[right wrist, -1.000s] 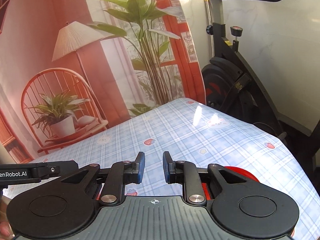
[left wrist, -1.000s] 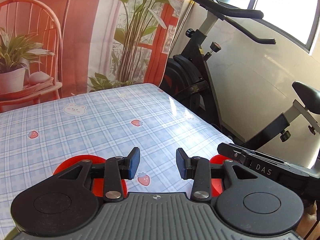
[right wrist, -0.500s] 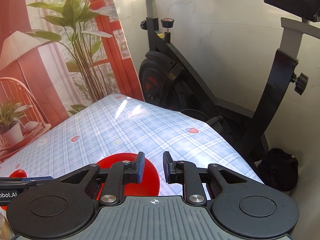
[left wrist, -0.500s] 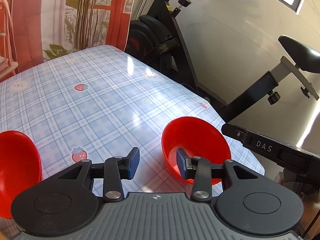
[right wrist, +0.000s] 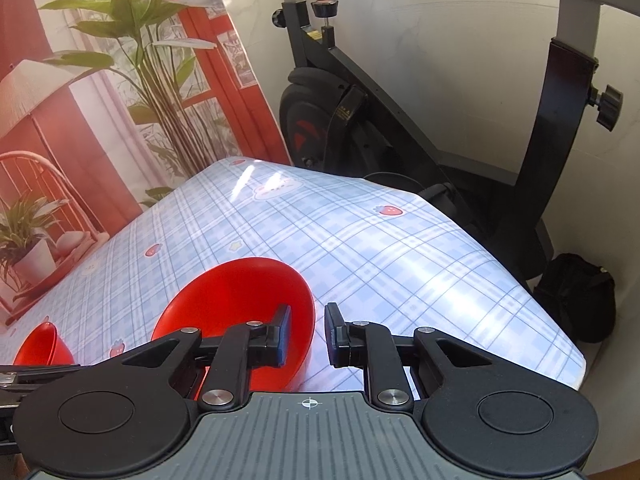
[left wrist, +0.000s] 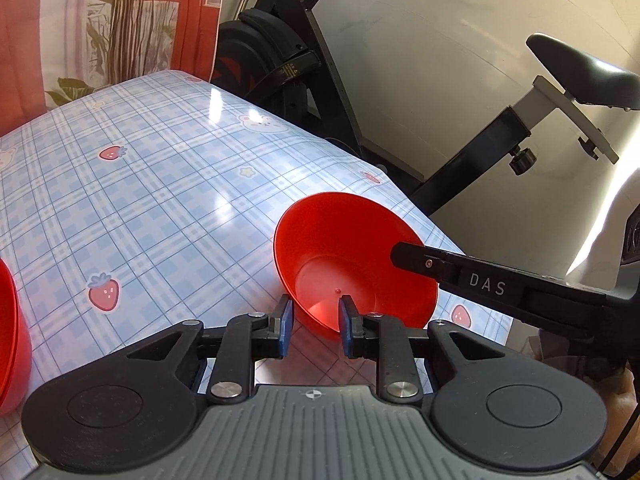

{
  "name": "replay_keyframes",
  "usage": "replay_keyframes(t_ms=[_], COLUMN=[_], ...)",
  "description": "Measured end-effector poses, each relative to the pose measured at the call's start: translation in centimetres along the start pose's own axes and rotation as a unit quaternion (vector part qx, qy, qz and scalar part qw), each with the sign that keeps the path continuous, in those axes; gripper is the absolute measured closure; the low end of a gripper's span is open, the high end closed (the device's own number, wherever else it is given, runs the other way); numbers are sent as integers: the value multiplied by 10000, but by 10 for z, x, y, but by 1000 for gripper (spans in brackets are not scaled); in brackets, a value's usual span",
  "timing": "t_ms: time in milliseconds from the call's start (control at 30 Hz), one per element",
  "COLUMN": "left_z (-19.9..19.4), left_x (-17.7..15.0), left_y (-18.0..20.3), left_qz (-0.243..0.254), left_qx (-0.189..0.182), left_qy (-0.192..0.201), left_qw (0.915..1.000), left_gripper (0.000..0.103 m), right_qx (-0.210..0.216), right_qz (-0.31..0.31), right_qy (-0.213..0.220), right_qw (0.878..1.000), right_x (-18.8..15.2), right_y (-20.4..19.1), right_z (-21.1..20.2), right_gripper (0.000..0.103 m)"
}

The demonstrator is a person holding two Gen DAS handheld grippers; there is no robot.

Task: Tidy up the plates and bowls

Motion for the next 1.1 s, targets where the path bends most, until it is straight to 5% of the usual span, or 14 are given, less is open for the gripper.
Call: replay_keyframes(t_ms=[500,833,1100], left_z=[-47,-106,-151], left_x=[-1,3,0], left_y=[-34,-77,-128], left_qz=[-715,-948,-1592], left_qx=[74,641,980], left_qy=[151,401,709], left_qw=[9973,9926,9798], left_gripper=[81,81,81], right_qx=[254,887,1368], right_qz=[-416,-652,-1113], right_qy=[47,-23,-166], right_qw=[9988,9939,9842], right_x=[8,15,14], right_y=[-42,-108,-174], right_z=[-10,-6,3], right_gripper=[91,90,90])
Point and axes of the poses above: each gripper's, at about its wrist camera, not at the fingertips, and z roughly the way its jaws point, y to its right, x to its top, the point moved 5 cm from there along z, roughly the way its jaws point, and after that the axes turned 7 degrees about x, right-handed, at the moved point
